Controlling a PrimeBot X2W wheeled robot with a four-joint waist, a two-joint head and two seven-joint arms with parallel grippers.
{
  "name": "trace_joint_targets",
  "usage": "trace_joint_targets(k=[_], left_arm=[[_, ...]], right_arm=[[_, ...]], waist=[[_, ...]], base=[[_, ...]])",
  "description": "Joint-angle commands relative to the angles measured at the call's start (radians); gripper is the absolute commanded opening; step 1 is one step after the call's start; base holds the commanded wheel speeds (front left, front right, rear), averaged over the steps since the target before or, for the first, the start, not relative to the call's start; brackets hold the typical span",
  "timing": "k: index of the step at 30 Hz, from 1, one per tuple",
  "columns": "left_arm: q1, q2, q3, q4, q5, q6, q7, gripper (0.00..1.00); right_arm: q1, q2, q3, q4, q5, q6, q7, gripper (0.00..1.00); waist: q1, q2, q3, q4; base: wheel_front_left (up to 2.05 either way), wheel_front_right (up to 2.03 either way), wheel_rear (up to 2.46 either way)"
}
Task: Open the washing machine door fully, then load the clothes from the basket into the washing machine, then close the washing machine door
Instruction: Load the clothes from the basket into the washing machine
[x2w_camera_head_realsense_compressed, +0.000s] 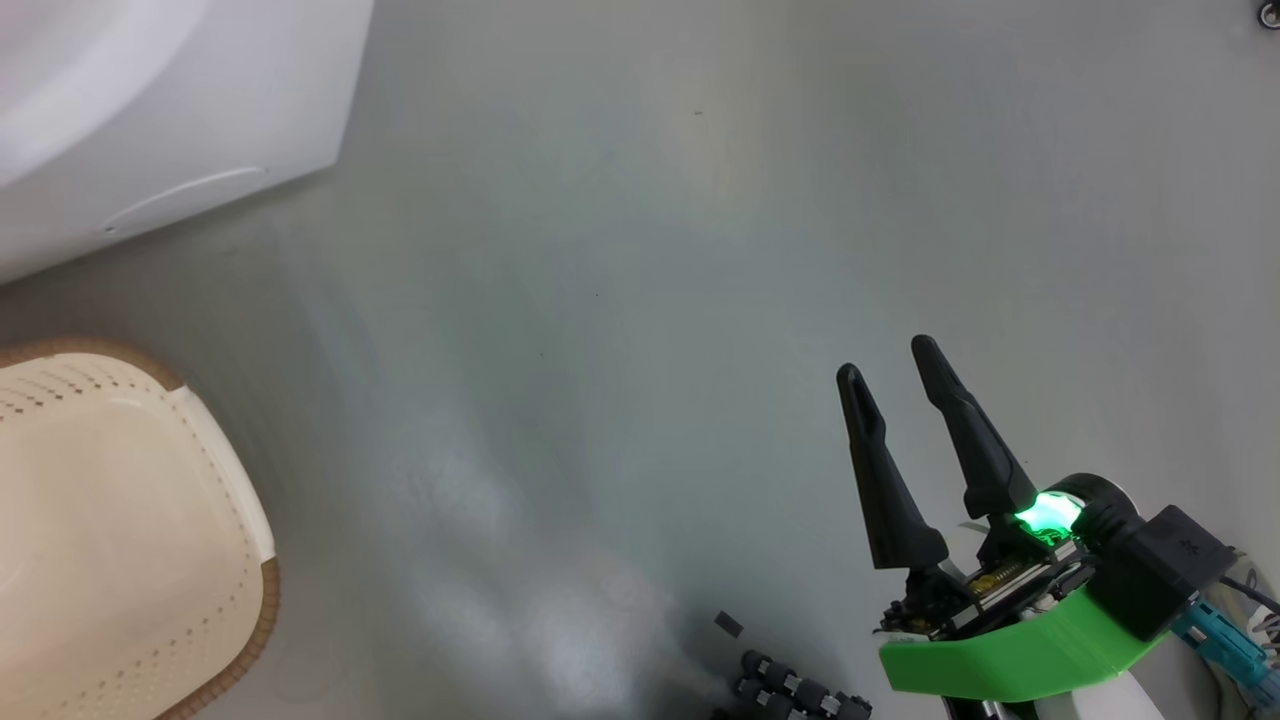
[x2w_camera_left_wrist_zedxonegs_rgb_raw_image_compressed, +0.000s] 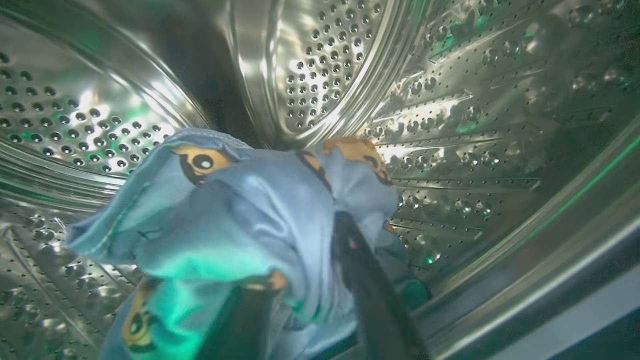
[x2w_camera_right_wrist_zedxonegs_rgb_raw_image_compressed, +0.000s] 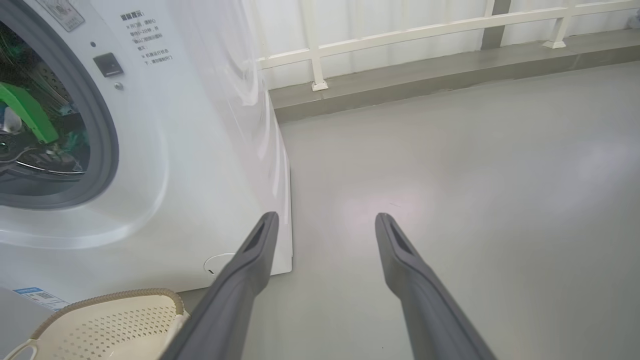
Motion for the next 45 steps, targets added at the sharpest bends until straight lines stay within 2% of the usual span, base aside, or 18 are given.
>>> trace_joint_targets(k=[1, 7, 10, 24, 33, 45], left_arm=[[-0.049, 0.032, 0.018, 0.005, -0.003, -0.005, 0.049, 1.0], [-0.051, 0.018, -0.015, 0.047, -0.044, -0.022, 0.261, 1.0], [-0.029, 0.017, -0.015, 0.048, -0.071, -0.026, 0.296, 1.0], [0.096, -0.041, -0.013, 0.038, -0.13, -0.03, 0.227, 1.0], [0.194, -0.094, -0.021, 0.022, -0.141, -0.033, 0.076, 1.0], [0.307, -0.164, -0.015, 0.026, -0.193, -0.034, -0.053, 1.0]], right_arm=[[0.023, -0.014, 0.024, -0.017, 0.017, 0.005, -0.008, 1.0], [0.009, -0.014, 0.038, -0.001, 0.013, 0.005, -0.008, 1.0], [0.004, -0.014, 0.045, 0.008, 0.01, 0.005, -0.008, 1.0], [-0.026, -0.014, 0.027, 0.047, -0.017, 0.005, -0.008, 1.0], [-0.056, -0.014, 0.013, 0.08, -0.043, 0.005, -0.008, 1.0], [-0.072, -0.014, -0.007, 0.134, -0.066, 0.005, -0.008, 1.0]], waist=[[-0.0001, 0.0, -0.006, 0.0], [-0.0001, 0.0, -0.026, 0.0], [-0.0001, 0.0, -0.043, -0.002], [-0.0001, 0.0, -0.111, 0.05], [-0.0001, 0.0, -0.176, 0.105], [-0.0001, 0.0, -0.271, 0.167]], base=[[0.0, 0.0, 0.0], [0.0, 0.0, 0.0], [0.0, 0.0, 0.0], [0.0, 0.0, 0.0], [0.0, 0.0, 0.0], [0.0, 0.0, 0.0]])
